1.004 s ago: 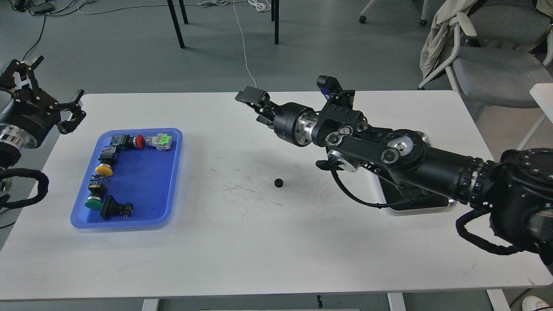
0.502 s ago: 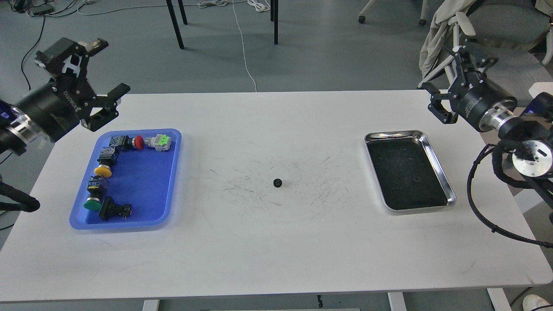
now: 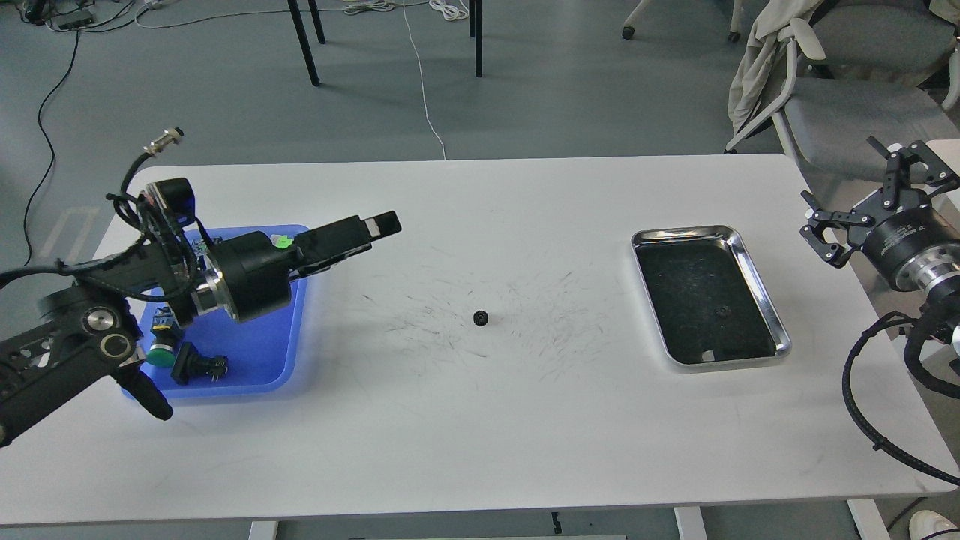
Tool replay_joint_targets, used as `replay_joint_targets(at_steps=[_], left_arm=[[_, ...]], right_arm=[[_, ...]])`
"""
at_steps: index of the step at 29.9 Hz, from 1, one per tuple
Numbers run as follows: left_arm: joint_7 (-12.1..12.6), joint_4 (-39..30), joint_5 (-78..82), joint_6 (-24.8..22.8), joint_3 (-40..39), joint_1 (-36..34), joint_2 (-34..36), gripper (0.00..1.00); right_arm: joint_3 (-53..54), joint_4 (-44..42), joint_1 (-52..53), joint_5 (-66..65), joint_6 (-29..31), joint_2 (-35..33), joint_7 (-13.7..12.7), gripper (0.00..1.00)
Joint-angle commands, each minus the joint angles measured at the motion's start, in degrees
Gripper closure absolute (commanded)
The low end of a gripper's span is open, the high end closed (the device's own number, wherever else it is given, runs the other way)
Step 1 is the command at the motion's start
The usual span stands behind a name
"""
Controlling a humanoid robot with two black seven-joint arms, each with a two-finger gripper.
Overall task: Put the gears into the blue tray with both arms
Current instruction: 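Reach the left gripper toward the black part on the table, then close the left gripper on the black part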
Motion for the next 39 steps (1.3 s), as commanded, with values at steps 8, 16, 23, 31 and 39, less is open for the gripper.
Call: replay_joint_targets(at_steps=[8,16,23,31,39], left_arm=[[0.5,5.9,34.8,7.5,6.4,-0.1,-13.9,0.01],[0.5,20.9,44.9,18.4,8.9,-0.3,-22.8,0.02],[1.2,29.7,44.9,21.6,11.1,-0.3,-28.0,0.03],[5.0,35.1,44.9,24.3,12.2,-0.4,-31.2,0.04],[6.0,38.0,44.9,24.4,12.2,-1.0,-33.4,0.11]], right_arm=[[-0.5,-1.0,0.0,-0.1,0.0,0.7,0.0,0.07],[-0.9,-1.3,0.1,-0.2,-0.3,0.7,0.0,0.07],[-1.1,-1.3,0.1,-0.2,-0.4,0.8,0.0,0.07],[-1.1,-1.4,0.3,-0.3,-0.4,1.9,0.1,0.07],[-1.1,-1.4,0.3,-0.3,-0.4,1.9,0.1,0.07]])
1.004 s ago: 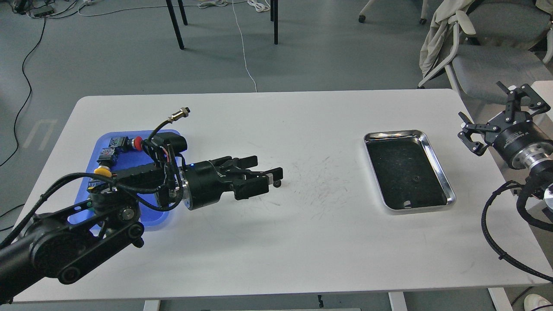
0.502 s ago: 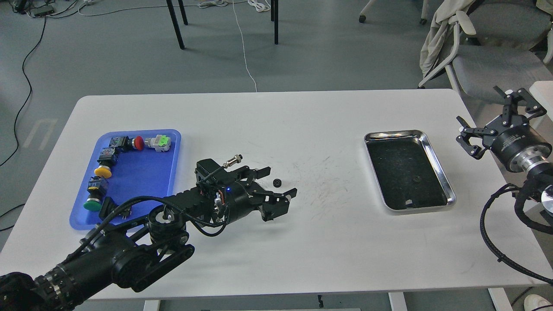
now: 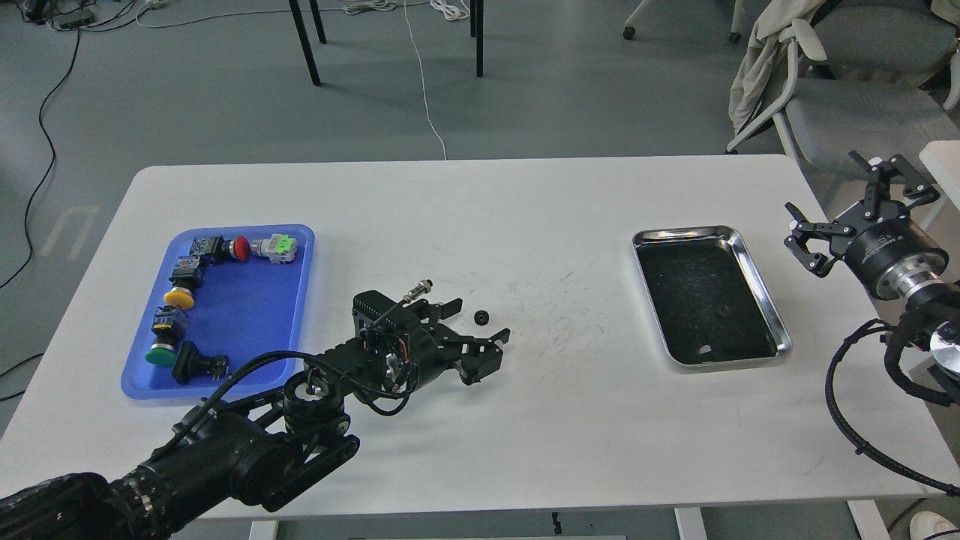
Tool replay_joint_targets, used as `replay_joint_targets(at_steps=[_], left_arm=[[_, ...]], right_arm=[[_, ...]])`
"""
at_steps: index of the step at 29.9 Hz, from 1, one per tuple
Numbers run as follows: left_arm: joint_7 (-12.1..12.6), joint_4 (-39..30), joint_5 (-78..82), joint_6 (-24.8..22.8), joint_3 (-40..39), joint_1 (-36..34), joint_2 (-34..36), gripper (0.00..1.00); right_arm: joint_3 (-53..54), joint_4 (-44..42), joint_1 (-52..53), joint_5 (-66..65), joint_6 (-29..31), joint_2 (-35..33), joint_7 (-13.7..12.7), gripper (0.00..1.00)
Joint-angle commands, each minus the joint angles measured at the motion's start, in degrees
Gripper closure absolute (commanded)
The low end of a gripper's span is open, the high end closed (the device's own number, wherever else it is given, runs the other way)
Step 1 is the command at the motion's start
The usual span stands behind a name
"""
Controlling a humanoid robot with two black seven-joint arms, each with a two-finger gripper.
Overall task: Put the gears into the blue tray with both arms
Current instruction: 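Close the left gripper on the black part, then carry the black part into the blue tray and release it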
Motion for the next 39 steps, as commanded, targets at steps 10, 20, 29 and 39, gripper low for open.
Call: replay_joint_targets(at_steps=[10,20,29,39], left_arm=[[1.1,2.7,0.0,0.0,0.2,-0.6,-2.2,0.25],[1.4,4.2,0.0,0.0,0.3,-0.7,-2.2,0.52],[1.5,5.7,0.0,0.1,0.4,-0.7,-2.3,0.79],[1.9,4.4,0.0,1.3,0.3,-1.0,-1.4,0.91]], right_arm=[[0.1,0.2,0.2,0.1,-0.1,0.1,0.4,0.08],[0.1,0.2,0.3,0.0,-0.1,0.4,0.5,0.08],[0.1,0.1,0.2,0.0,0.0,0.4,0.5,0.08],[0.0,-0.2,0.1,-0.2,0.0,0.4,0.5,0.07]])
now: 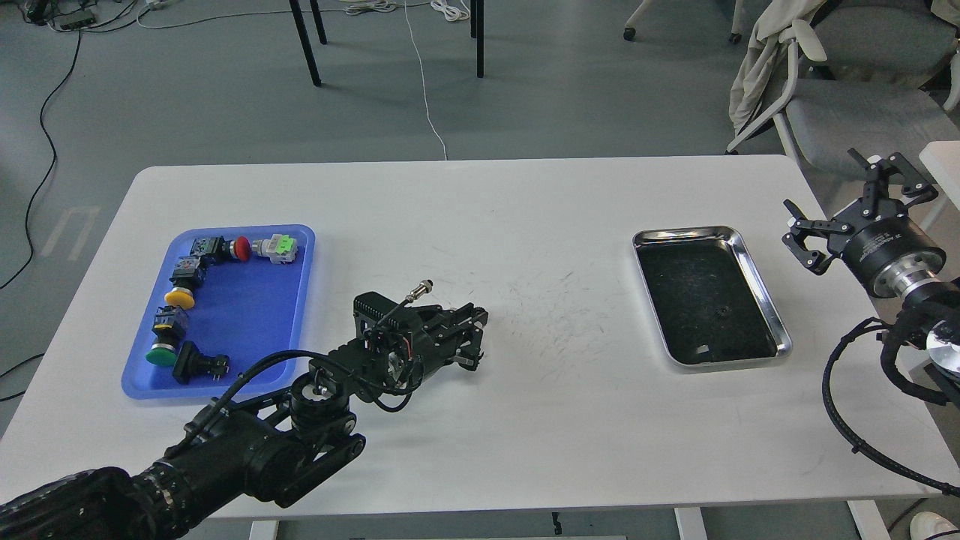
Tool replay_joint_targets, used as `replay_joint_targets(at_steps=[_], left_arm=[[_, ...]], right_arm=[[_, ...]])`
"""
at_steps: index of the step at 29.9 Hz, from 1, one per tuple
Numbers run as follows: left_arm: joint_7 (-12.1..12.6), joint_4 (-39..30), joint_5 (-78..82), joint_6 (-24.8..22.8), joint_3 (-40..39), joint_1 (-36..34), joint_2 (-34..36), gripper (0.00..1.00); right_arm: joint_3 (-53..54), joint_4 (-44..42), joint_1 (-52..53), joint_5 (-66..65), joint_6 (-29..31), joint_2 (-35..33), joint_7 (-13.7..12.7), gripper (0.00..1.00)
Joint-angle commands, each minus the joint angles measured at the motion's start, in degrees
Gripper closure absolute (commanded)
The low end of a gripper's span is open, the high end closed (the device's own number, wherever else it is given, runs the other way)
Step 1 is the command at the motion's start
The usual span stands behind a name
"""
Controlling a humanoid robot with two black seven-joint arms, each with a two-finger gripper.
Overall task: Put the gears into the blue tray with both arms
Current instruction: 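Carry the black part into the blue tray and release it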
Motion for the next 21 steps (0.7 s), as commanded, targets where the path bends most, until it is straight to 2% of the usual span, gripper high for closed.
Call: replay_joint_targets(at_steps=[1,7,14,18,21], left_arm=[[0.1,-2.0,0.0,1.2,-0.2,-0.7,1.1,0.91],[0.2,-11.7,0.0,1.2,-0.6,-3.1,12.0,0.91],[0.3,-22.3,0.0,0.9,-0.8,-5.1,30.3,0.91],[0.2,-23.7,-4.6,1.8,-0.1,-3.3,38.7,0.91],[-0.4,-21.9,-9.8,3.1,-0.2,-0.1,40.3,0.91]], right_arm=[[-0.1,-0.1,0.1,-0.1,0.0,0.0,0.0,0.07],[-0.1,-0.1,0.3,-0.5,0.0,0.0,0.0,0.07],[-0.3,0.0,0.5,-0.7,0.2,0.1,0.0,0.07],[-0.3,0.2,0.5,-0.8,0.2,0.1,0.0,0.07],[-0.3,0.1,0.5,-0.8,0.2,0.3,0.0,0.08]])
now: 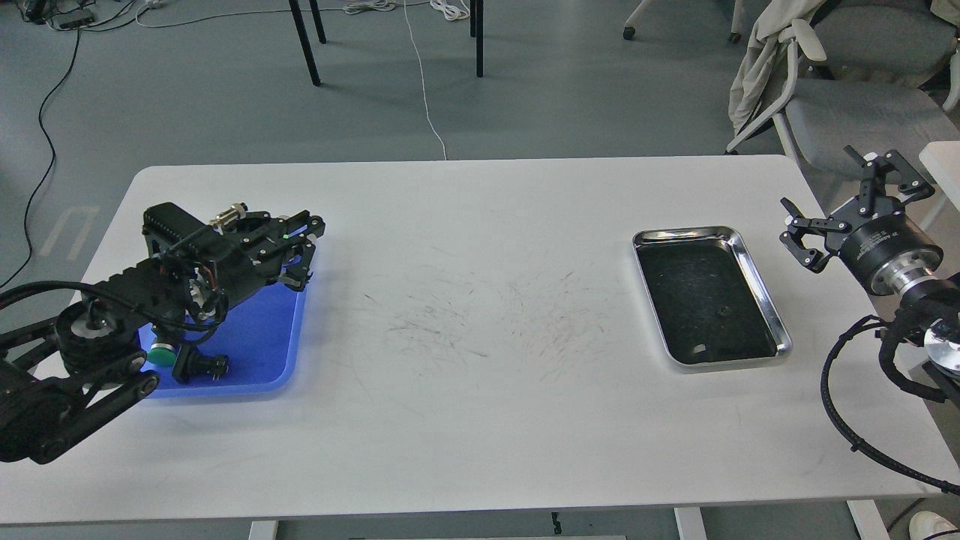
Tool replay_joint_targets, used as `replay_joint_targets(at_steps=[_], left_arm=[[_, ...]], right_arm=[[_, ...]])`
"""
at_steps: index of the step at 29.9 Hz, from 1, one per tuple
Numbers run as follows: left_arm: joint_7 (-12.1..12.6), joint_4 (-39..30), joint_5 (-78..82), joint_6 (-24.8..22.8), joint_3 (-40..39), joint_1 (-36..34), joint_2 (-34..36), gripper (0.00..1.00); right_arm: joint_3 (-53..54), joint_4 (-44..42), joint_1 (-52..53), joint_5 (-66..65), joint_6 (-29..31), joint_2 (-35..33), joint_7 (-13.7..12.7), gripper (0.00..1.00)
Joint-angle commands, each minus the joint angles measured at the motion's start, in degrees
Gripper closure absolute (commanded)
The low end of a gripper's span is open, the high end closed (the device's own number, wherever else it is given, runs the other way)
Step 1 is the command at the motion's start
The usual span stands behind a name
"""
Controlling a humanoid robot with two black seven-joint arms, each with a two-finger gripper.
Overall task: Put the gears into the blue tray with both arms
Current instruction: 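Carry the black part into the blue tray and release it, then lift the left gripper and move the right gripper to the metal tray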
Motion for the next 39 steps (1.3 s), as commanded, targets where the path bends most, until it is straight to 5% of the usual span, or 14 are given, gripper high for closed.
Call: replay_joint_targets(at_steps=[1,24,28,30,32,37,39], left_arm=[[-0.7,2.2,-5.5,1.2,0.1,3.1,1.9,0.90],[-2.6,27.6,-9.5,5.2,4.1,4.0,-9.8,0.84],[-2.6,27.7,-9.5,6.0,4.0,3.9,-9.9,0.73],[-2.6,27.7,-9.6,6.3,4.0,3.9,-9.9,0.55],[-2.6,27.7,-9.7,6.6,4.0,3.9,-9.9,0.51],[-2.6,26.8,-10.0,8.1,3.8,2.5,-10.0,0.13],[-2.6,25.7,-10.4,8.2,3.7,1.3,-10.1,0.06]], right_arm=[[0.0,-0.1,-0.1,0.0,-0.1,0.1,0.0,0.07],[-1.8,-0.2,-0.2,0.0,-0.1,1.0,0.0,0.08],[-1.8,-0.2,-0.3,0.0,-0.1,1.0,0.0,0.08],[-1.8,-0.2,-0.3,0.0,-0.1,1.1,0.0,0.08],[-1.8,-0.2,-0.3,0.0,-0.1,1.2,0.1,0.08],[-1.8,-0.3,-0.1,0.0,-0.1,1.2,0.0,0.08],[-1.8,-0.3,0.0,0.0,-0.2,1.3,0.0,0.08]])
